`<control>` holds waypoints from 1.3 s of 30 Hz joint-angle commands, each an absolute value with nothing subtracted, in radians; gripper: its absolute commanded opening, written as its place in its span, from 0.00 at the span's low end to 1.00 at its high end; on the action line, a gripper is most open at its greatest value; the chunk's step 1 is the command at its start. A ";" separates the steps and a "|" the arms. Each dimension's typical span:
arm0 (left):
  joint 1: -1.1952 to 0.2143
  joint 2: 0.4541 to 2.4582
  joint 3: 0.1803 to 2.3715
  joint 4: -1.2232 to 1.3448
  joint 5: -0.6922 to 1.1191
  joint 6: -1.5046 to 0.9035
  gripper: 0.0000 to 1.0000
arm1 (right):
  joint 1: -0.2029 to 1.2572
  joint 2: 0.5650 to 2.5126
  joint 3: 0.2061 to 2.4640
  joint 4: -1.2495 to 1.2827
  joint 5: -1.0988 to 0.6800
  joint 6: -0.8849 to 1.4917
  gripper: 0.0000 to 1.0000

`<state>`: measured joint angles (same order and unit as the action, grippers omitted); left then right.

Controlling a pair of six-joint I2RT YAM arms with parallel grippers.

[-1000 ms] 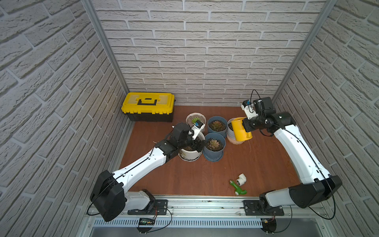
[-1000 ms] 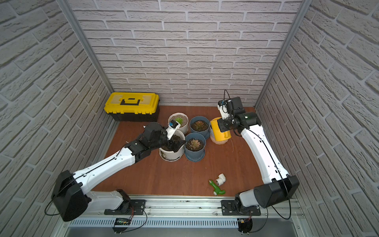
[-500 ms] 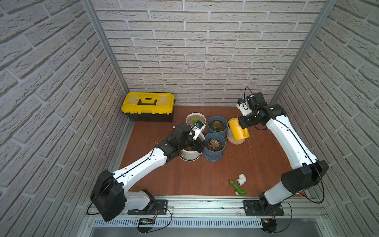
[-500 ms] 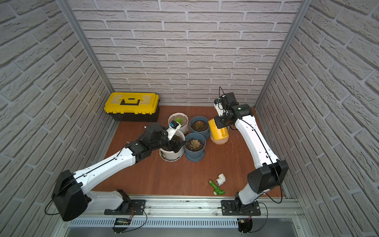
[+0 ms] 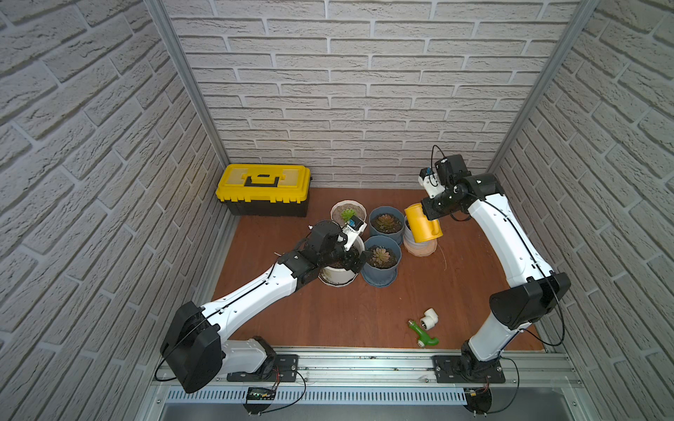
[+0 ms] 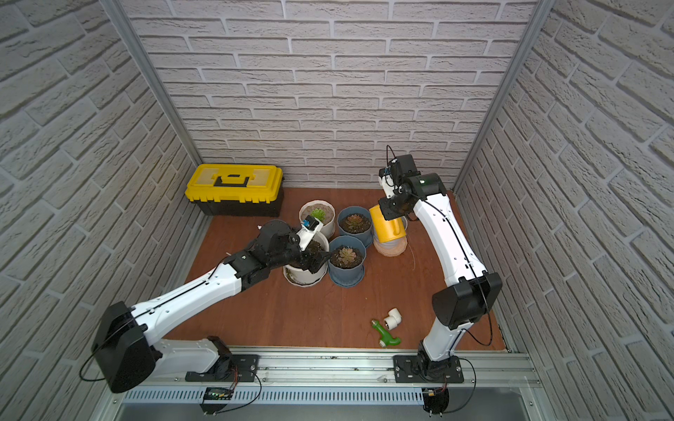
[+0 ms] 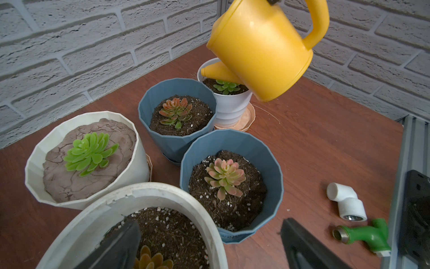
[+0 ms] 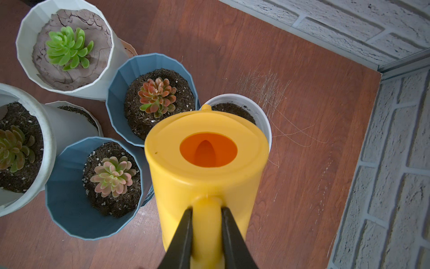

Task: Water the succulent around the soil edge
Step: Water the soil of the potted plant with water.

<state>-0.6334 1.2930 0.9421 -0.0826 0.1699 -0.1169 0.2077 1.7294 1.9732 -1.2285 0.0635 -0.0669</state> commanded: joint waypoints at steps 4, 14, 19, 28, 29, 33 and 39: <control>-0.638 1.283 0.928 -0.048 0.180 -0.126 0.98 | 0.213 1.767 2.052 -1.258 0.099 -0.070 0.03; -0.638 1.282 0.925 -0.045 0.176 -0.123 0.98 | 0.211 1.807 2.100 -1.275 0.132 -0.074 0.03; -0.638 1.282 0.925 -0.044 0.177 -0.124 0.99 | 0.207 1.812 2.115 -1.277 0.168 -0.075 0.03; -0.638 1.287 0.924 -0.043 0.176 -0.123 0.99 | 0.193 1.819 2.115 -1.279 0.188 -0.070 0.03; -0.639 1.287 0.924 -0.043 0.176 -0.123 0.99 | 0.191 1.820 2.115 -1.279 0.189 -0.070 0.03; -0.638 1.287 0.924 -0.043 0.176 -0.123 0.98 | 0.187 1.818 2.115 -1.278 0.193 -0.068 0.03; -0.638 1.291 0.923 -0.041 0.173 -0.121 0.99 | 0.177 1.808 2.112 -1.280 0.212 -0.067 0.02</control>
<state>-0.6334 1.2930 0.9401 -0.0826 0.1715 -0.1169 0.1864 1.8271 2.0888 -1.2922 0.1883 -0.0677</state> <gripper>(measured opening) 0.985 0.210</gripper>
